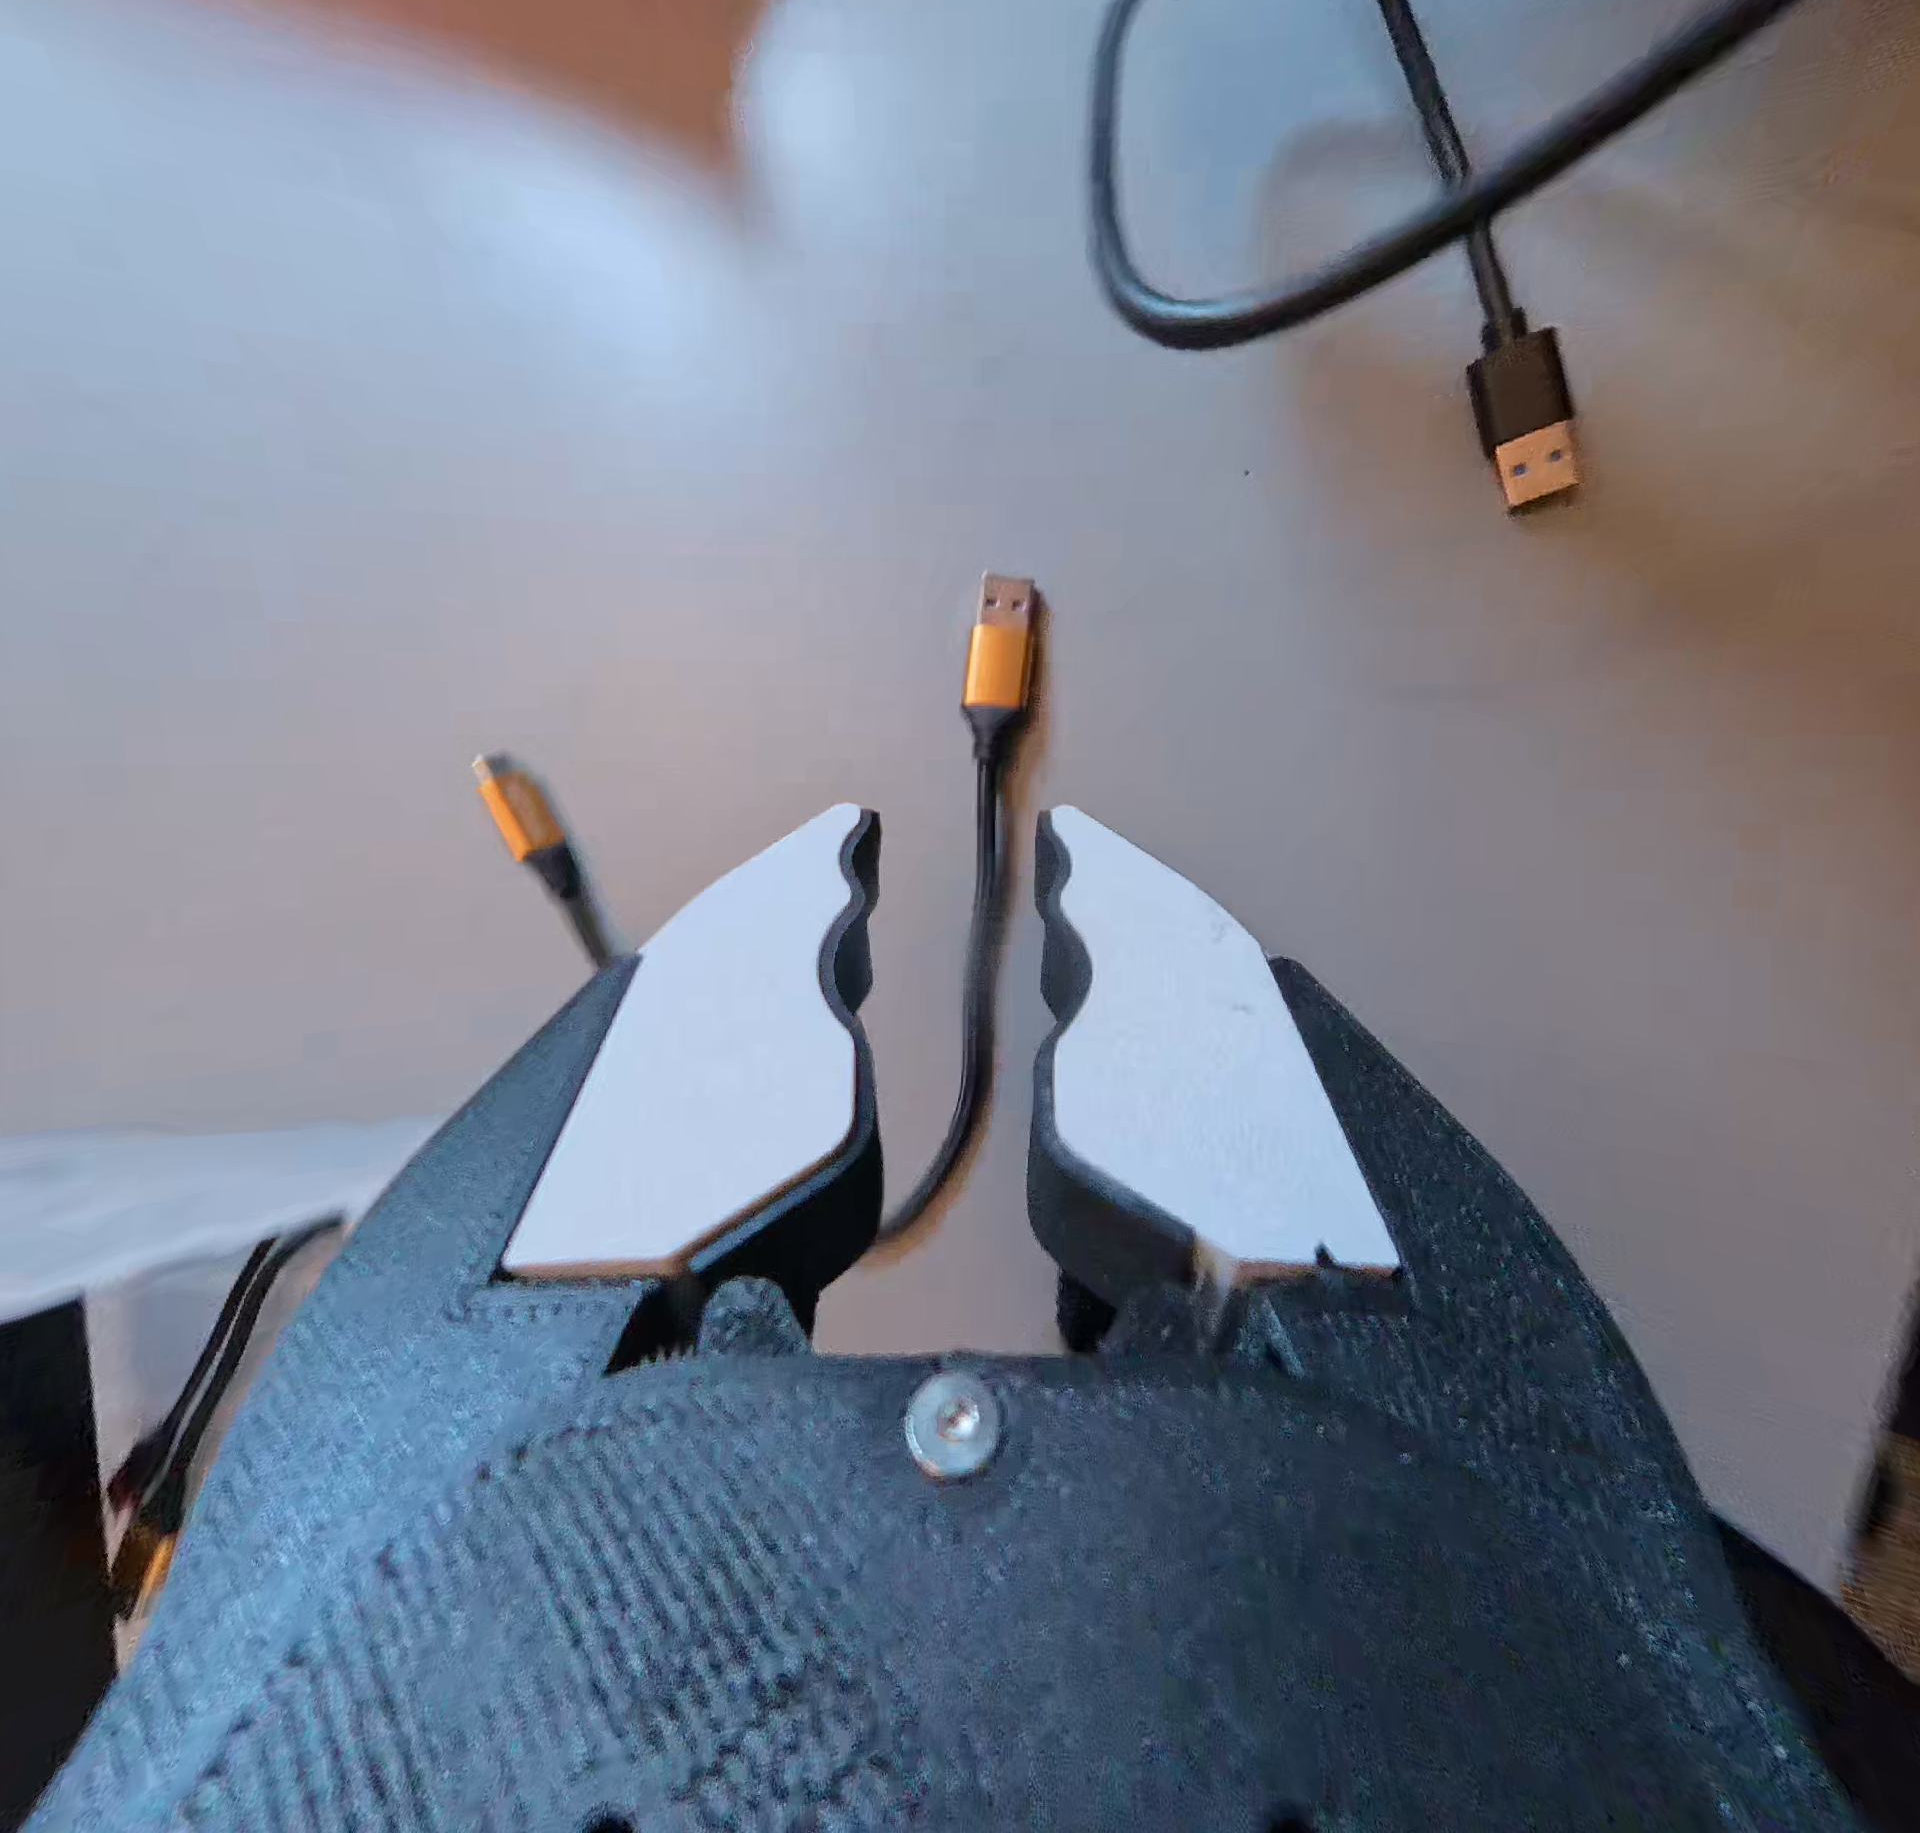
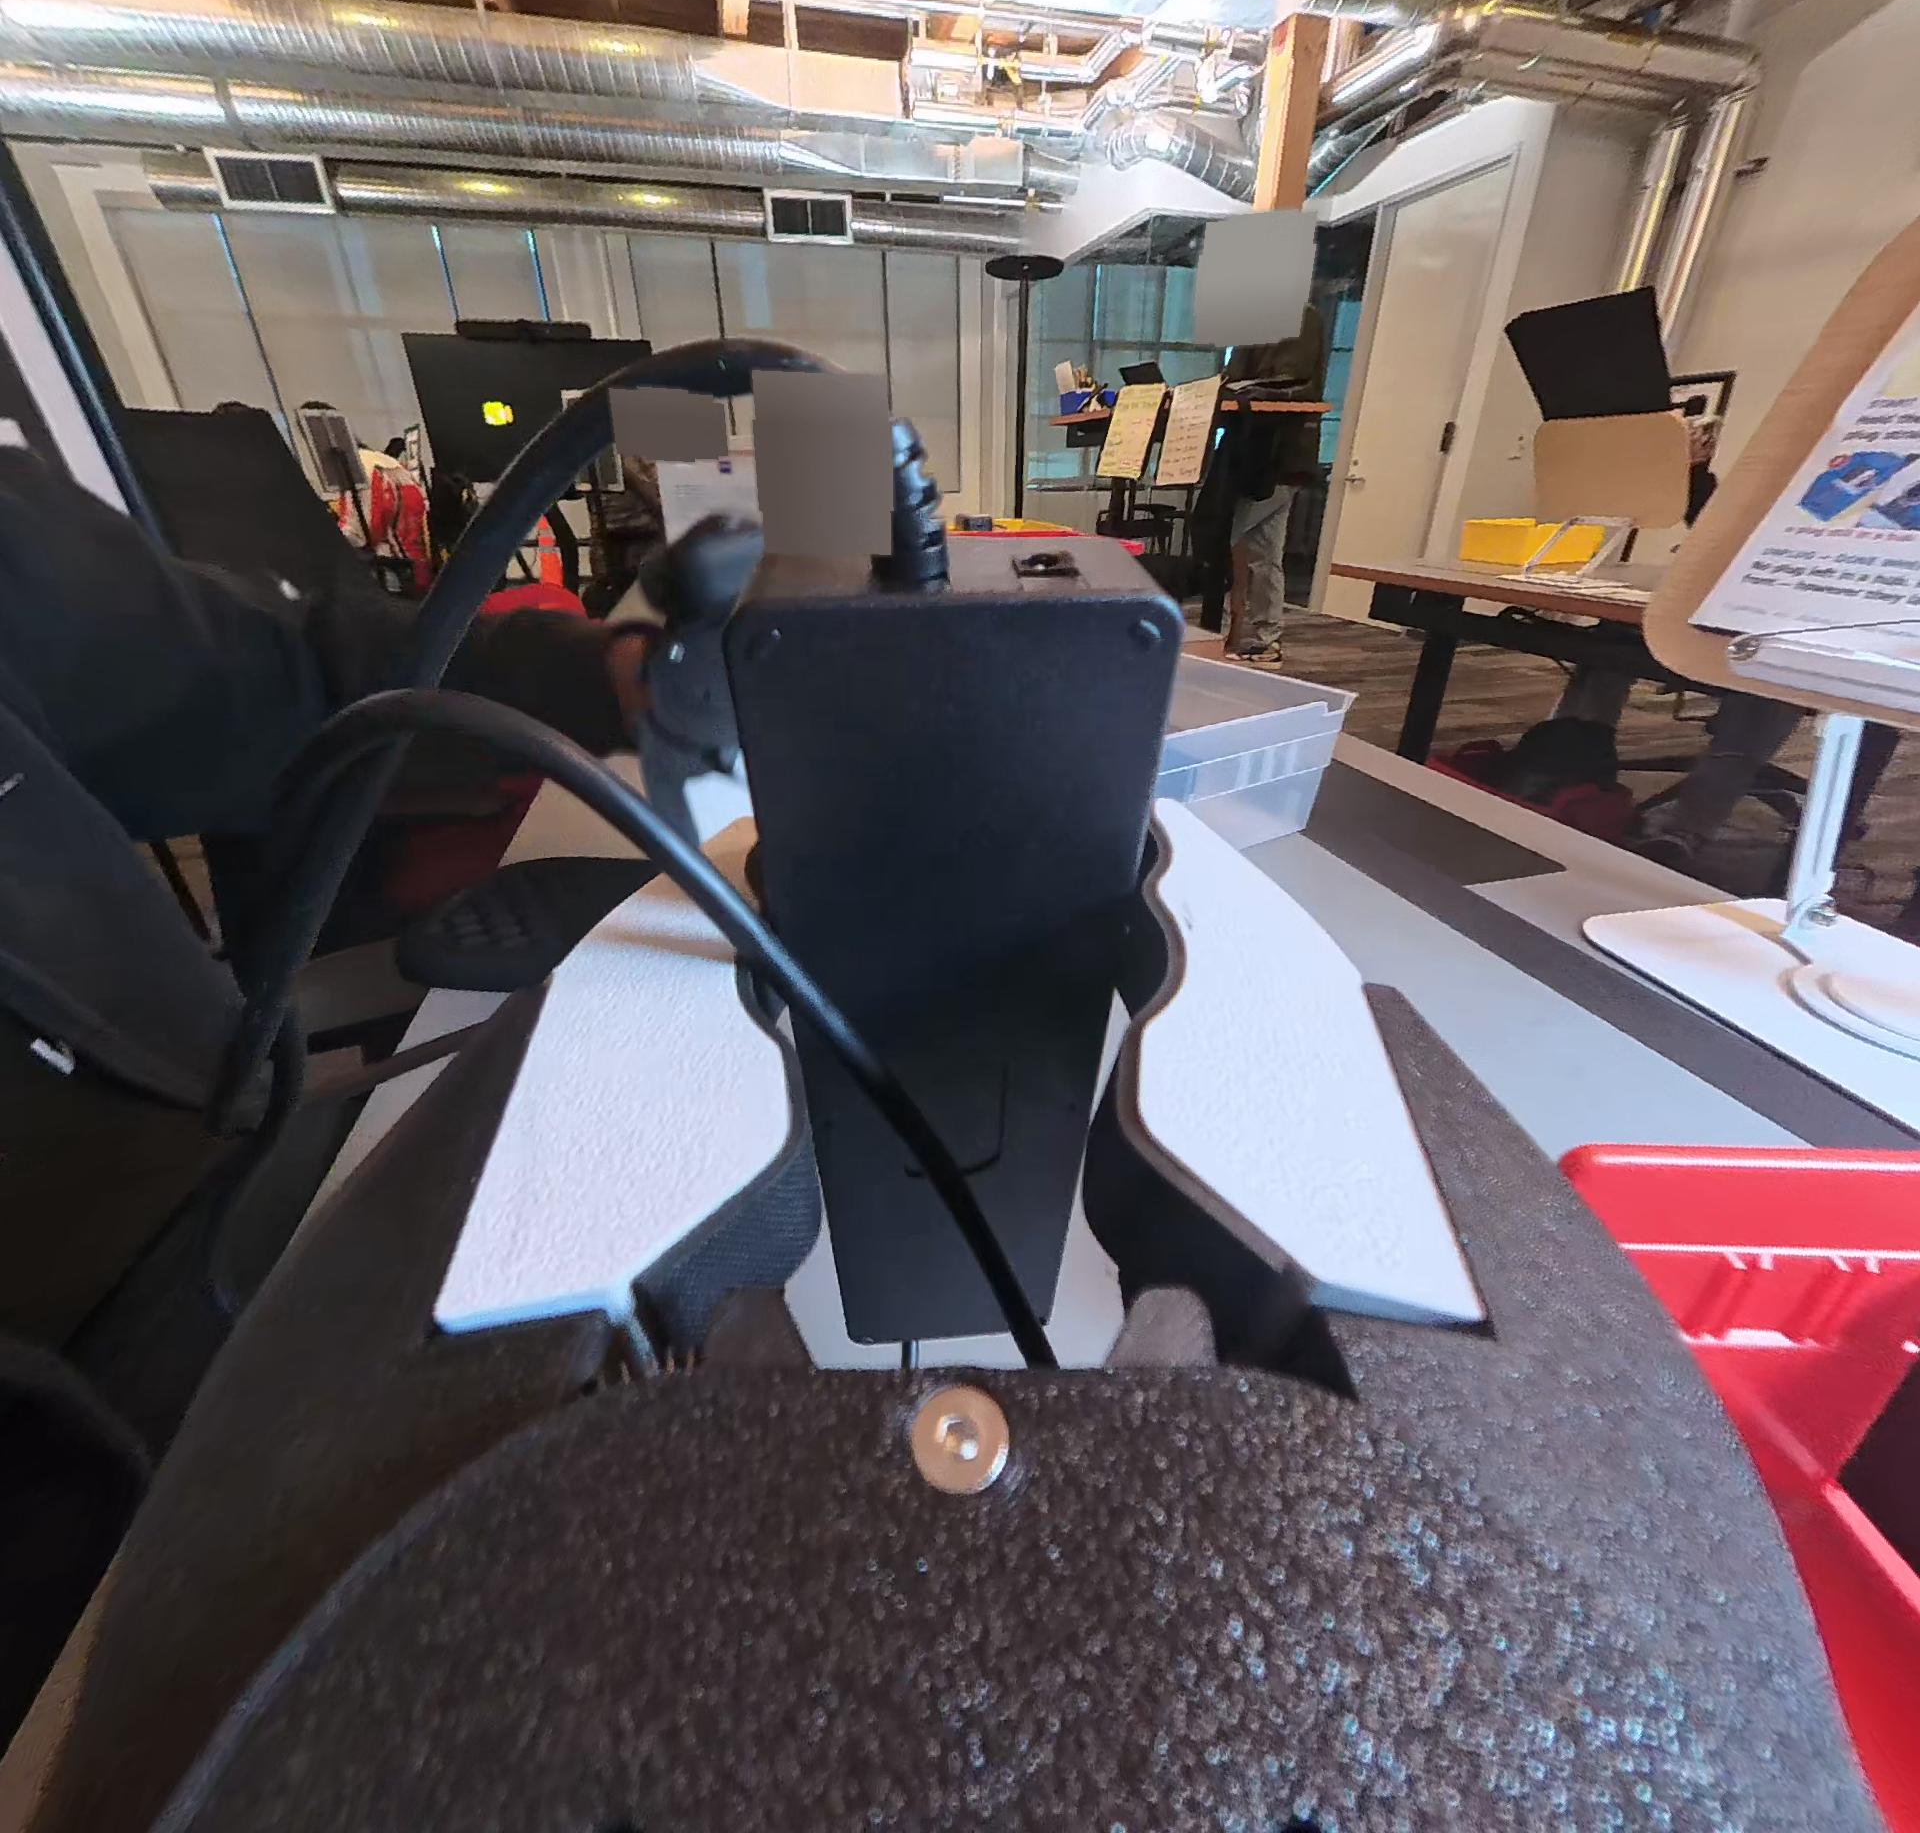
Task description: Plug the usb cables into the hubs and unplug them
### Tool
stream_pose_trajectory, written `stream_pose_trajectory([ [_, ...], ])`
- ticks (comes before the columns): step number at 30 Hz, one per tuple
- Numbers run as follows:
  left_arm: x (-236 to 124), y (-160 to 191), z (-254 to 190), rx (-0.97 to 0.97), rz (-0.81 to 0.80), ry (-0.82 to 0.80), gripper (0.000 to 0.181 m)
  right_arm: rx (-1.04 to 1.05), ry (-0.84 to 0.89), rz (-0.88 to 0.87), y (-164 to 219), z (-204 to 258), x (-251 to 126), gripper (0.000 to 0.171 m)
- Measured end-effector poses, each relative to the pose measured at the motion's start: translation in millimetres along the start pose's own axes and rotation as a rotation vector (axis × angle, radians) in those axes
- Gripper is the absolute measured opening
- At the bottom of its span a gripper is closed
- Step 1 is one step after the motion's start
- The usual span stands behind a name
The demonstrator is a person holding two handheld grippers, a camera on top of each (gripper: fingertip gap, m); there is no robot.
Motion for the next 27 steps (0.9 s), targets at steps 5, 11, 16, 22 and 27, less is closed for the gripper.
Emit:
stream_pose_trajectory([
  [5,47,-5,-6,-0.029,-0.032,0.054,0.028,0.013,0.014,-0.004,2,-3,-1,0.063],
  [11,47,2,0,-0.059,0.008,0.132,0.015,0.003,-0.016,0.025,9,0,3,0.063],
  [16,24,-2,-6,-0.123,-0.274,0.245,0.015,-0.051,-0.112,0.042,11,17,7,0.063],
  [22,-20,-26,-7,-0.168,-0.475,0.248,0.015,-0.049,-0.265,0.066,15,39,13,0.063],
  [27,-36,-62,-22,-0.171,-0.492,0.284,0.015,0.005,-0.323,0.068,20,44,16,0.063],
])
Point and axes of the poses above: each gripper's, where its closed fingertips meet, x out along the fingers, y out of its underside, z = x × y across the jaws, the point moved 5 cm from there along -x, back along the fingers, and after that the axes turned 2 degrees about -z, right-handed, at the moved point
